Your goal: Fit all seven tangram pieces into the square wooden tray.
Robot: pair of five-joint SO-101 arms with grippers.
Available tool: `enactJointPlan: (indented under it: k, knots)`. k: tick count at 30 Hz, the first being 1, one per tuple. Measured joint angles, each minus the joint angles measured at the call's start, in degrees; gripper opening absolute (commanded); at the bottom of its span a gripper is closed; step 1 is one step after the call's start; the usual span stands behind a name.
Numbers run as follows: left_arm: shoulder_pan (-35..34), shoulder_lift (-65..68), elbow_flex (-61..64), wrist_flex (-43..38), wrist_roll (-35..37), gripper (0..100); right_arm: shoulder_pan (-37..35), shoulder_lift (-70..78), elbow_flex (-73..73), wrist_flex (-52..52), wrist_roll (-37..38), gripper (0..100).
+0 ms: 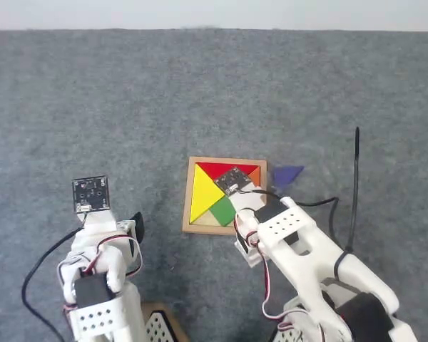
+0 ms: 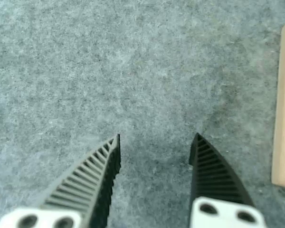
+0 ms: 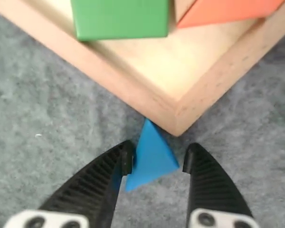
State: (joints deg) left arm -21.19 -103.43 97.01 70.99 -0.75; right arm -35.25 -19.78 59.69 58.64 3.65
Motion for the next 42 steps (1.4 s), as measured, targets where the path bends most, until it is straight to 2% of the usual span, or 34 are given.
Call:
enactJointPlan:
  k: [11, 18, 26, 35, 39, 42]
  knots:
    - [0.0, 0.0, 0.0, 0.0, 0.0, 23, 0.0, 0.0, -0.2, 1.1, 0.0, 15.2]
    - [0.0, 0.0, 0.0, 0.0, 0.0, 23, 0.0, 0.0, -0.3, 1.4, 0.3, 5.7]
    - [0.0, 0.0, 0.0, 0.0, 0.0, 23, 4.9, 0.9, -1.8, 4.7, 7.4, 5.0]
    - [0.0, 0.0, 0.0, 0.0, 0.0, 23, 19.5, 1.0, -15.5, 16.8, 22.6, 5.1]
    - [0.0, 0.0, 0.0, 0.0, 0.0, 23, 18.3, 1.1, -23.3, 18.5, 27.0, 4.8]
    - [0.0, 0.0, 0.0, 0.0, 0.0, 23, 12.9, 1.6, -25.8, 16.8, 33.0, 4.7]
